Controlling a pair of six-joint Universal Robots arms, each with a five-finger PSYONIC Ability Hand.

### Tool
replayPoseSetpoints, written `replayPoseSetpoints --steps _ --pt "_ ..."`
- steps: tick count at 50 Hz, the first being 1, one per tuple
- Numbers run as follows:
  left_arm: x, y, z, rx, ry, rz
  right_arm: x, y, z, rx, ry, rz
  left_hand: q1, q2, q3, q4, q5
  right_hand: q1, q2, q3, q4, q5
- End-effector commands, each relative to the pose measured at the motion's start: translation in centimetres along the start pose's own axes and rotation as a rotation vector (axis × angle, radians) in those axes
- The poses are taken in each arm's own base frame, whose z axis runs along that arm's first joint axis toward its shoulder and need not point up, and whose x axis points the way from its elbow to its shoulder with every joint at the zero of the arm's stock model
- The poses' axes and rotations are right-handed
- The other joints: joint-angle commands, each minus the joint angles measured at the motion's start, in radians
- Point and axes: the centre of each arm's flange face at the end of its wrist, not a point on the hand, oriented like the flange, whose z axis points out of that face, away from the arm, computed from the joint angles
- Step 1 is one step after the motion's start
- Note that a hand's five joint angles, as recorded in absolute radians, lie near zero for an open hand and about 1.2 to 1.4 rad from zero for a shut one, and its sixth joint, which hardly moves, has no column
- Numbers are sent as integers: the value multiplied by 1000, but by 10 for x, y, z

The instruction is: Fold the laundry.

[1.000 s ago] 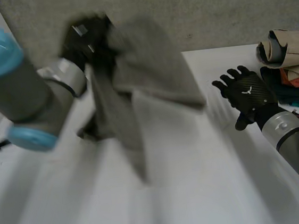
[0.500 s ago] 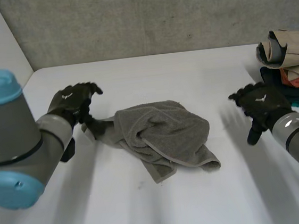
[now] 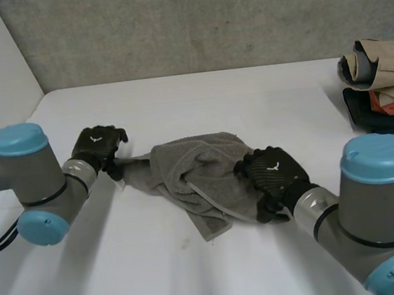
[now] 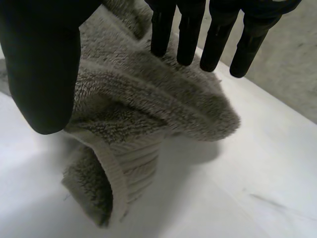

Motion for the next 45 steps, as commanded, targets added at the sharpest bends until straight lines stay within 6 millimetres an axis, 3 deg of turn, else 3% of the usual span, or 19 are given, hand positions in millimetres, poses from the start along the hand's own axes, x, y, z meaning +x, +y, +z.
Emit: replayPoseSetpoints --steps 1,4,7,11,12,14,15,16,20,22,26,31,35,36,39,40,42,43,45 --pt "5 12 14 -80 37 -14 -4 5 15 -11 6 -17 433 437 435 432 428 461 485 462 460 454" --pt "4 3 18 -49 29 -8 3 -5 20 25 53 -48 945 948 946 944 939 994 1018 995 993 987" --pt "-2 -17 26 33 1 4 12 -21 28 93 99 -93 946 950 948 945 941 996 1020 997 995 988" --pt "-21 -70 43 273 -81 35 34 -64 46 250 192 -200 946 950 948 945 941 996 1020 997 995 988" --pt "-32 -100 47 406 -135 46 43 -87 52 319 238 -260 946 950 948 945 941 996 1020 997 995 988" --pt "-43 -133 48 552 -196 50 53 -110 56 386 301 -317 946 950 948 945 941 996 1020 997 995 988" --pt "-48 -151 45 625 -224 49 59 -123 56 421 339 -340 946 950 948 945 941 996 1020 997 995 988" --pt "-57 -185 36 768 -272 48 71 -147 54 486 418 -374 946 950 948 945 941 996 1020 997 995 988" --pt "-76 -252 3 1018 -356 29 94 -184 44 644 548 -388 946 950 948 945 941 996 1020 997 995 988" --pt "-78 -264 -7 1054 -359 11 94 -190 38 686 555 -387 946 950 948 945 941 996 1020 997 995 988" --pt "-75 -272 -17 1068 -333 -19 80 -171 30 676 463 -404 946 950 948 945 941 996 1020 997 995 988" --pt "-63 -248 -14 963 -296 -37 45 -130 6 557 247 -435 946 950 948 945 941 996 1020 997 995 988" --pt "-52 -239 -21 920 -270 -44 13 -79 -18 339 40 -396 946 950 948 945 941 996 1020 997 995 988" --pt "-50 -235 -23 903 -263 -48 1 -52 -25 219 -40 -367 946 950 948 945 941 996 1020 997 995 988" --pt "-46 -234 -27 889 -254 -50 -18 -13 -36 20 -174 -336 946 950 948 945 941 996 1020 997 995 988" --pt "-44 -236 -32 886 -247 -51 -30 7 -44 -109 -259 -348 946 950 948 945 941 666 690 667 665 658" --pt "-40 -239 -37 883 -234 -51 -34 13 -48 -205 -315 -377 946 950 948 945 941 -117 -93 -116 -118 -124" --pt "-38 -243 -41 883 -225 -51 -31 8 -44 -218 -323 -395 946 950 948 945 941 -226 -201 -225 -227 -233" --pt "-36 -246 -44 883 -214 -48 -21 -9 -34 -158 -268 -385 946 950 948 945 941 -226 -201 -225 -227 -233"
